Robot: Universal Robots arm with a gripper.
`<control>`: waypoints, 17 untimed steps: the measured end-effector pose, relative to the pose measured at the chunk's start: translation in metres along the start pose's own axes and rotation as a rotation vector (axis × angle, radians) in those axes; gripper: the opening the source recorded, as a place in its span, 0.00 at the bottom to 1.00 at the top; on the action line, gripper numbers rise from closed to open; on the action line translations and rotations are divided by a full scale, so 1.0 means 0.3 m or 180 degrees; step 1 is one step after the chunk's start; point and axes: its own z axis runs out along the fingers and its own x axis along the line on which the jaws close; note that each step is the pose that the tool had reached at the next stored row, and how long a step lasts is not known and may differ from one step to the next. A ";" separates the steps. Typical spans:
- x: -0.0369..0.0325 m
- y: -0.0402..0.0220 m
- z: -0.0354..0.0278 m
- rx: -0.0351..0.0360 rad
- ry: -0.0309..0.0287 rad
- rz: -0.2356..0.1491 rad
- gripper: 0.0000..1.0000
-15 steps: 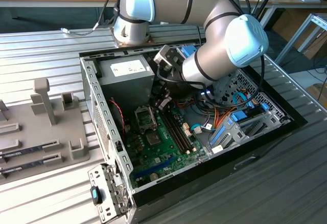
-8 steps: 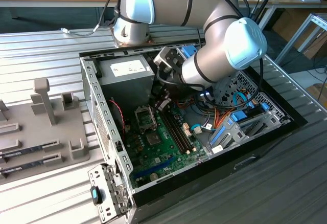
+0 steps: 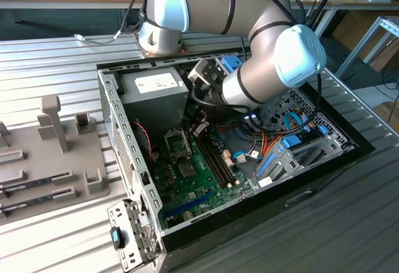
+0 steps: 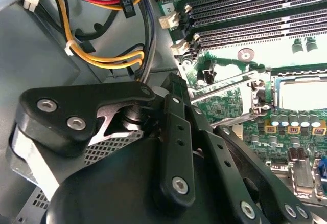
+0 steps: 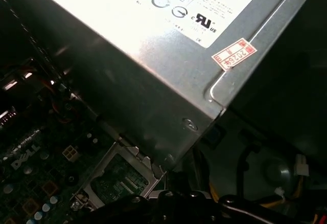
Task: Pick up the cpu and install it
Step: 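Close the cpu cover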
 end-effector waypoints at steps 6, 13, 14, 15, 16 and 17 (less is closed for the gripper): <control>0.002 0.004 -0.015 -0.0025 -0.0021 -0.0009 0.11; 0.003 0.010 -0.032 -0.0043 -0.0036 -0.0015 0.11; 0.003 0.010 -0.034 -0.0045 -0.0037 -0.0015 0.11; 0.003 0.011 -0.035 -0.0046 -0.0038 -0.0016 0.11; 0.002 0.011 -0.035 -0.0047 -0.0039 -0.0016 0.11; 0.001 0.010 -0.035 -0.0049 -0.0038 -0.0016 0.11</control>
